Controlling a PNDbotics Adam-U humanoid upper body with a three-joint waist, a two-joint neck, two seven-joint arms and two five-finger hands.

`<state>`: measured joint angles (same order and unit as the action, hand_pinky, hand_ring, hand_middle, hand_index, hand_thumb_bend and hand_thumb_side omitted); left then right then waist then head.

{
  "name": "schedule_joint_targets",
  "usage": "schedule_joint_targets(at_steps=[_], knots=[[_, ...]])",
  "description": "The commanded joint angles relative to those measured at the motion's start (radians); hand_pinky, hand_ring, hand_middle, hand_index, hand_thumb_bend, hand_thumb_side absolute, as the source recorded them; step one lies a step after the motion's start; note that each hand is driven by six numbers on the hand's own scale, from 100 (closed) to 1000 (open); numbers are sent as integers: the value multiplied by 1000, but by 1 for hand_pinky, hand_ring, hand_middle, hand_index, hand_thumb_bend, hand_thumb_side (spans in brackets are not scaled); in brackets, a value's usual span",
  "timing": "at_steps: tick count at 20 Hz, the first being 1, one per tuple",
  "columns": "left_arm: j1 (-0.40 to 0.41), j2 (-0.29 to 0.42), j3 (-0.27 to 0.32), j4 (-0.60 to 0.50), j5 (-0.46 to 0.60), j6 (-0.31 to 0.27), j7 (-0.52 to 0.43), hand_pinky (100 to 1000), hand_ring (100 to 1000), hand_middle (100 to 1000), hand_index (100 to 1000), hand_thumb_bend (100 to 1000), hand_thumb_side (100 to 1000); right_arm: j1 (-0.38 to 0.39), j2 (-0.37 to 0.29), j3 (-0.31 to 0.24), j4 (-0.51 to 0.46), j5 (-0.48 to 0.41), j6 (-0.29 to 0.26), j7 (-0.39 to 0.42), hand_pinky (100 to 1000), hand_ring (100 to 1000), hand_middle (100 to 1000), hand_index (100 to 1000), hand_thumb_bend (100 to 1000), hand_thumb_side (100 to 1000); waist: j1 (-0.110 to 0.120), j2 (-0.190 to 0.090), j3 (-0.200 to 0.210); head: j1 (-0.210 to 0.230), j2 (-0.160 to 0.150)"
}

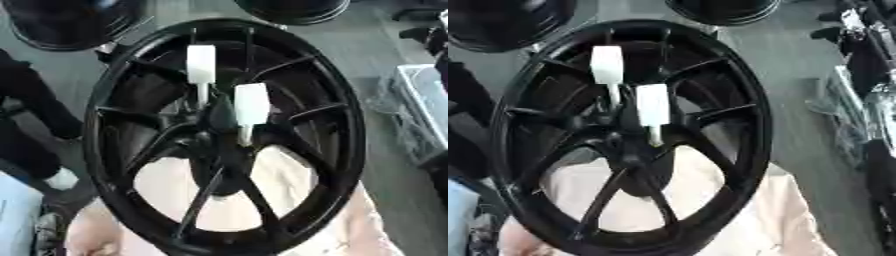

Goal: Pull the pin out of the wheel hub.

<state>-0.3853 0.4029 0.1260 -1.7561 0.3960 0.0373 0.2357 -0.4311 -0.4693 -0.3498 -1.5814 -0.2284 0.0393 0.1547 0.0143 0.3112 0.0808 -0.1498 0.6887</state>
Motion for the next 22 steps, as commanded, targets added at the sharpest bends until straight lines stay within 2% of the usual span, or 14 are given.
schedule_joint_targets(at_steps=[1,8,12,18,22], knots=[[-7,16,7,-18,-3,-3,0,598,747,669,812,112,690,-10,-23,-2,-5,8,0,6,937,652,701,889,100,622,-2,-18,-1,7,-9],[-10,15,7,-17,-2,-2,1,597,747,669,811,113,690,-21,-28,2,2,9,-2,12,938,660,708,893,100,618,-3,-15,2,12,-18],[0,23,6,-14,-1,0,0,597,748,669,811,112,693,-62,-58,18,8,-15,-2,21,939,679,724,902,100,591,-8,-22,-7,25,-10],[29,51,12,-3,-7,-1,5,597,748,670,811,112,693,-179,-196,111,24,-100,-69,60,936,707,754,911,100,532,-33,-47,-34,46,16],[46,69,15,2,-14,-1,7,596,748,668,810,111,694,-272,-280,212,34,-158,-111,112,932,719,764,912,100,504,-50,-61,-49,66,35]])
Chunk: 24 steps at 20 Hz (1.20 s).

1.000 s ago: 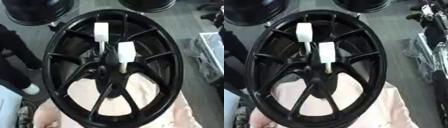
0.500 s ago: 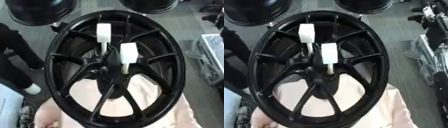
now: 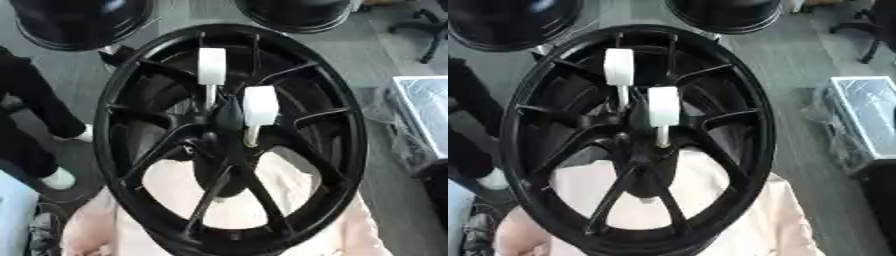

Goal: Pull the pin out of the wheel hub.

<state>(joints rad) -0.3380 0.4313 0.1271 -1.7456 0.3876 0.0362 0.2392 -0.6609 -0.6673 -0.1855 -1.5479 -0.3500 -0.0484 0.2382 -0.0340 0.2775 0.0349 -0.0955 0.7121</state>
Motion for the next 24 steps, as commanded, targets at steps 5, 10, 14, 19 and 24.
schedule_joint_targets(at_steps=[5,10,14,19,24], knots=[[16,58,16,-5,-12,0,7,596,749,668,810,110,696,-151,-159,198,-28,-77,-60,119,925,728,769,909,100,485,-20,-37,-18,28,29],[26,69,15,-2,-16,1,7,595,749,668,810,110,698,-239,-211,327,-108,-45,-59,170,918,743,779,913,100,484,-31,-40,-25,32,36],[31,75,13,0,-17,2,5,595,750,668,810,110,699,-296,-231,409,-194,11,-61,198,914,763,795,922,108,540,-37,-43,-28,37,36],[31,77,11,2,-17,3,2,596,750,668,810,111,699,-336,-216,483,-286,70,-45,236,910,778,808,931,164,618,-42,-48,-28,38,35],[31,78,10,4,-16,3,1,596,751,667,809,112,698,-362,-206,539,-355,150,12,310,910,788,807,919,250,600,-46,-52,-27,40,41]])
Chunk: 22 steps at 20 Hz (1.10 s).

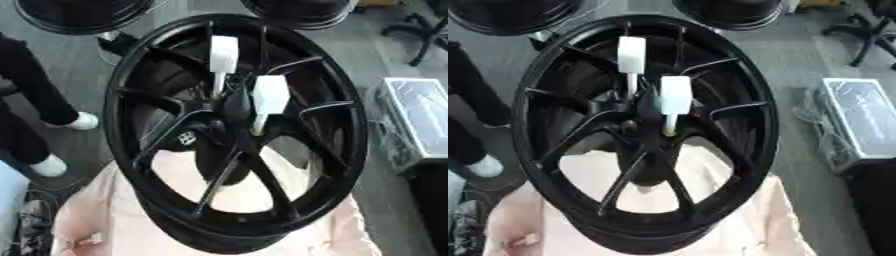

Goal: Pull the pin out of the wheel hub.

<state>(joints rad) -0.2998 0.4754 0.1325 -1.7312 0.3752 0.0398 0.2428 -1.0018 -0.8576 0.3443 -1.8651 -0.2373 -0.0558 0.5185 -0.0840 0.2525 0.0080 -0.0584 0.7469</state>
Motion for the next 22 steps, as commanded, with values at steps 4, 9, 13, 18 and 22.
schedule_joint_targets(at_steps=[4,9,13,18,22], knots=[[-8,35,4,-10,-3,0,-3,596,751,665,809,112,698,-25,-2,45,-43,112,40,90,905,782,791,909,365,523,3,-26,2,-1,8],[-9,33,3,-9,-2,1,-4,596,751,663,808,111,699,-23,37,105,-6,205,31,203,905,786,790,907,438,475,5,-24,5,-18,12],[-10,32,2,-9,-1,1,-6,596,751,662,808,111,699,-9,66,134,28,256,14,258,906,788,790,907,467,456,7,-22,7,-30,12],[-10,33,1,-7,-1,2,-7,596,751,660,808,110,700,4,83,154,47,293,1,286,908,785,787,908,507,431,7,-22,7,-31,15],[-12,32,-1,-6,0,2,-9,595,750,655,806,109,698,9,100,151,60,315,0,272,903,773,776,901,529,414,8,-22,8,-32,16]])
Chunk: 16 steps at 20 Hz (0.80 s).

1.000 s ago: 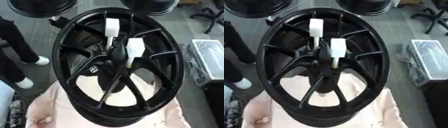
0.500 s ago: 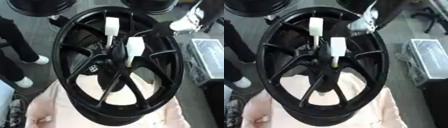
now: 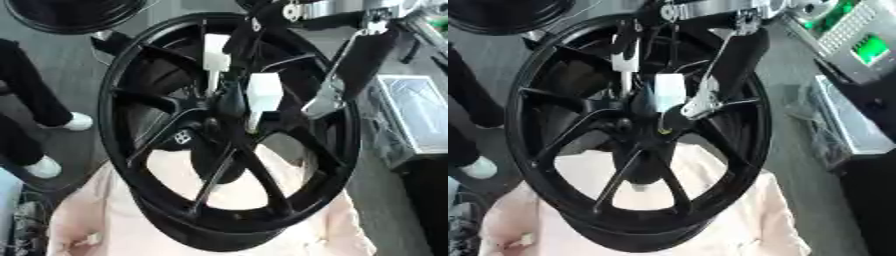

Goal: Pull the pin out of the wheel hub.

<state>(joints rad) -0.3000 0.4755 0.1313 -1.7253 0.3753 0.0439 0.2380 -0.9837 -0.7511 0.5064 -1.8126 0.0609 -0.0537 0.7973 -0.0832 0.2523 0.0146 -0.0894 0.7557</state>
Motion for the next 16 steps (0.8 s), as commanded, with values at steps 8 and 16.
schedule_joint_targets(at_steps=[8,16], knots=[[-15,29,0,-12,2,-1,-5,595,750,652,805,109,699,28,19,-11,57,91,-22,-29,891,711,712,898,533,425,9,-15,7,6,8],[-16,28,-1,-10,2,0,-7,596,750,646,801,108,700,55,17,-35,91,131,-31,-92,878,673,674,856,530,416,12,-11,7,11,4]])
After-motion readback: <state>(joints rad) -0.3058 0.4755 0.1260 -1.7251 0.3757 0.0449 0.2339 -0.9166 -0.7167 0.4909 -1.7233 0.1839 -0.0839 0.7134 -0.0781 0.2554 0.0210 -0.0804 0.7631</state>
